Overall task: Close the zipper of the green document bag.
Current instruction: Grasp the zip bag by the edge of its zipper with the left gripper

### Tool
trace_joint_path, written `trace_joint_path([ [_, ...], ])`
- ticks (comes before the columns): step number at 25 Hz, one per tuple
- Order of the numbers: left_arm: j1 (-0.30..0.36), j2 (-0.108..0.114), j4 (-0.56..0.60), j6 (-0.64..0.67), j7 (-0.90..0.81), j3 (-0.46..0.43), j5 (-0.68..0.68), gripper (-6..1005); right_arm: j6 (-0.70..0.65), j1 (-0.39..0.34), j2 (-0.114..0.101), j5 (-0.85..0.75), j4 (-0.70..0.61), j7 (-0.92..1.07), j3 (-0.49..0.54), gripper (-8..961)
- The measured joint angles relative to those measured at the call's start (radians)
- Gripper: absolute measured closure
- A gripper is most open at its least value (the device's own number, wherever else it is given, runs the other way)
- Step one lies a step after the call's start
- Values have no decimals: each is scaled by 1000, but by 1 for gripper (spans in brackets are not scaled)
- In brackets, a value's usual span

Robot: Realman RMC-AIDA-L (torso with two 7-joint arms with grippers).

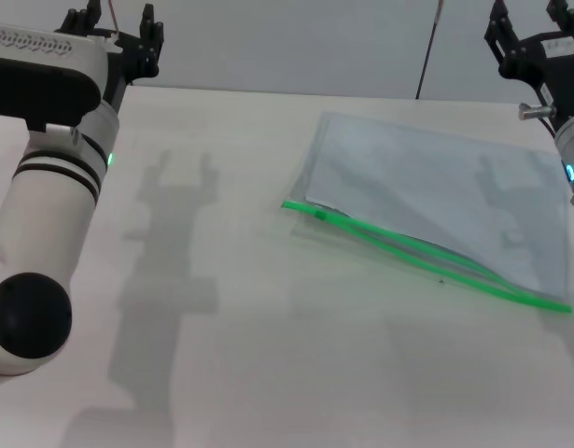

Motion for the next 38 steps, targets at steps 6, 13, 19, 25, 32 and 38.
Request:
trace_joint_path([
  [6,-1,-1,-2,0,0,0,0,384,0,0,0,0,5,0,0,246],
  [13,-1,-2,-3,-6,-1,0,0,385,0,0,0,0,8,0,0,246],
  [19,0,5,29,-77,0,0,-3,385,5,0,0,0,11,0,1,246],
  [25,8,73,148,-380,10,-15,0,384,13,-1,0,0,12,0,2,246],
  [32,-3,144,235,-739,151,-40,6,389,14,-2,0,0,12,0,3,245],
  [38,4,144,299,-1042,317,-156,35,394,18,-1,0,0,15,0,3,245],
])
